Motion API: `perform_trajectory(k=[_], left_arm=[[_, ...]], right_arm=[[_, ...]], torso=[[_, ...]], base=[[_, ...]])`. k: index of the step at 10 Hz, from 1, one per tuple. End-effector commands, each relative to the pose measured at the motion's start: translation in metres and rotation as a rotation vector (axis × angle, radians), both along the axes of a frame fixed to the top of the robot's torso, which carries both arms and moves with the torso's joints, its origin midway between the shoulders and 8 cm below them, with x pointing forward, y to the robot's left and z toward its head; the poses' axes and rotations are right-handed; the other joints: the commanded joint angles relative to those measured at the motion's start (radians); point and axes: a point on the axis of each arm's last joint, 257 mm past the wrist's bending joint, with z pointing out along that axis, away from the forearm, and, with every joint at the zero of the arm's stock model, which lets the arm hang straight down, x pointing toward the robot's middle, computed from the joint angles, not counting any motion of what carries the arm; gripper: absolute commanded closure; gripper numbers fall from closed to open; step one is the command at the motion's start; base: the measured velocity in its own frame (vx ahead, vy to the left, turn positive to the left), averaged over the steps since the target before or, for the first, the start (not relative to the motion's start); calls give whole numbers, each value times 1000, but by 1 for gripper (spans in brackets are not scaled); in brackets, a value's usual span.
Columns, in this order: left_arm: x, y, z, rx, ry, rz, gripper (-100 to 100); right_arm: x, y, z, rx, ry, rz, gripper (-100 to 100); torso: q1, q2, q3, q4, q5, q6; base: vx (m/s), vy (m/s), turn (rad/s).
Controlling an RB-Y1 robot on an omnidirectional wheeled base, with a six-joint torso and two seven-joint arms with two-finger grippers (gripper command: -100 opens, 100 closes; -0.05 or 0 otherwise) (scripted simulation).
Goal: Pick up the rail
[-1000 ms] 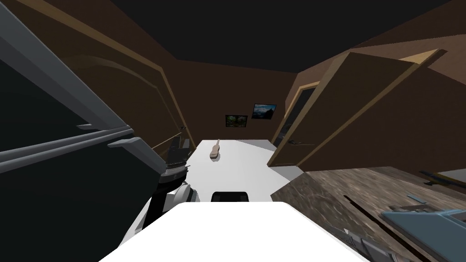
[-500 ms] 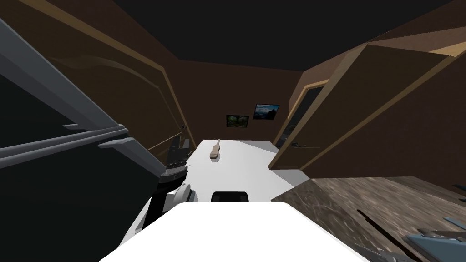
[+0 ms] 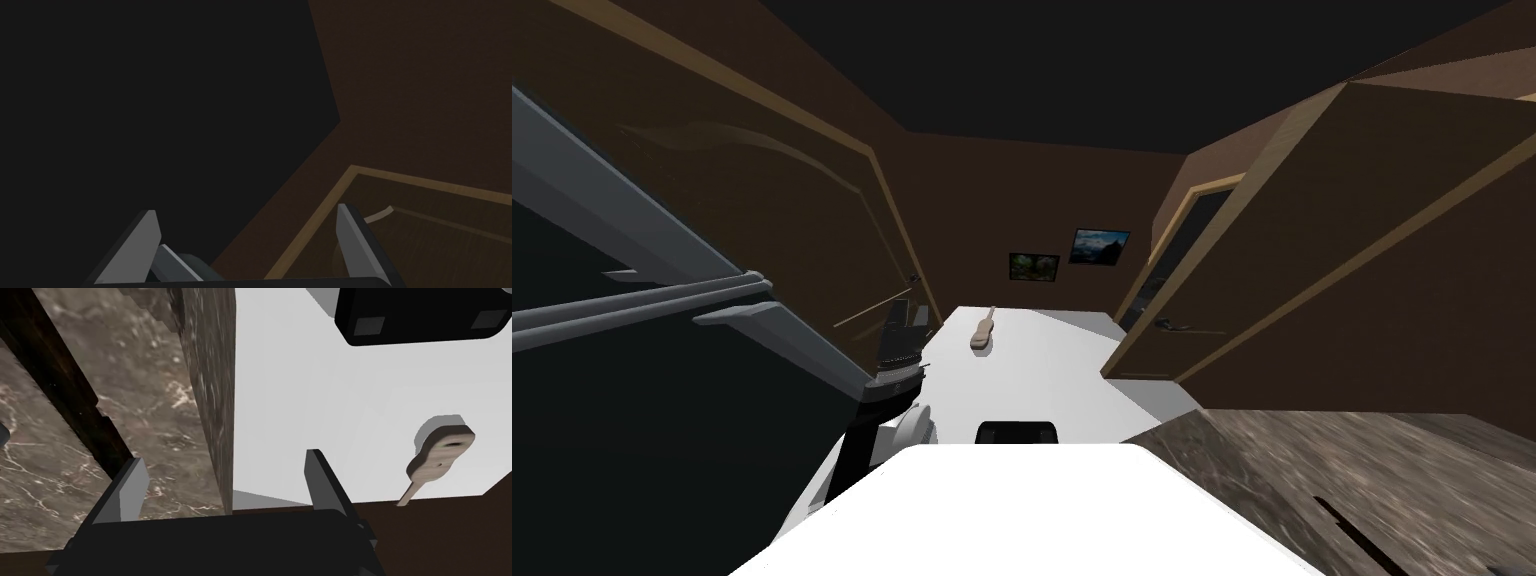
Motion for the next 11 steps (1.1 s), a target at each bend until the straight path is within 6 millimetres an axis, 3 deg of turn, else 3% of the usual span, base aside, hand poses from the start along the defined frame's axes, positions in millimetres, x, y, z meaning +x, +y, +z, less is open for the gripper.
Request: perform_trajectory(k=[1,4,5,6,7,8,9,11], left_arm=[[0,0,0,0,0,0,0],[0,0,0,0,0,0,0],[0,0,0,0,0,0,0],[0,0,0,0,0,0,0],[0,0,0,0,0,0,0],[0,0,0,0,0,0,0],[0,0,0,0,0,0,0],[0,0,0,0,0,0,0]], right_arm=[[-5,-2,3,-10,20,8,-100],[-38,8,-3,5,104,26,-100],[-31,8,-2,2,90,22,-100],[-32,8,-3,0,93,24,0],[-38,8,-6,11,77,30,-100],[-42,-3,-1,-13,84,23,-100],[-46,6,-8,17,65,34,-100],[-54,-11,0,-25,78,20,-100]], torso=[[0,0,0,0,0,0],[-3,3,2,1,-1,0],[-4,5,3,1,-2,0],[3,5,3,1,0,0],[8,4,3,1,1,0],[7,3,2,1,0,0],[6,2,1,1,0,0],[6,1,1,0,0,0]], base=[[26,-155,24],[2,-216,42],[-16,-101,18],[-1,-20,2],[29,3,53],[44,8,23],[51,14,42],[35,8,9]])
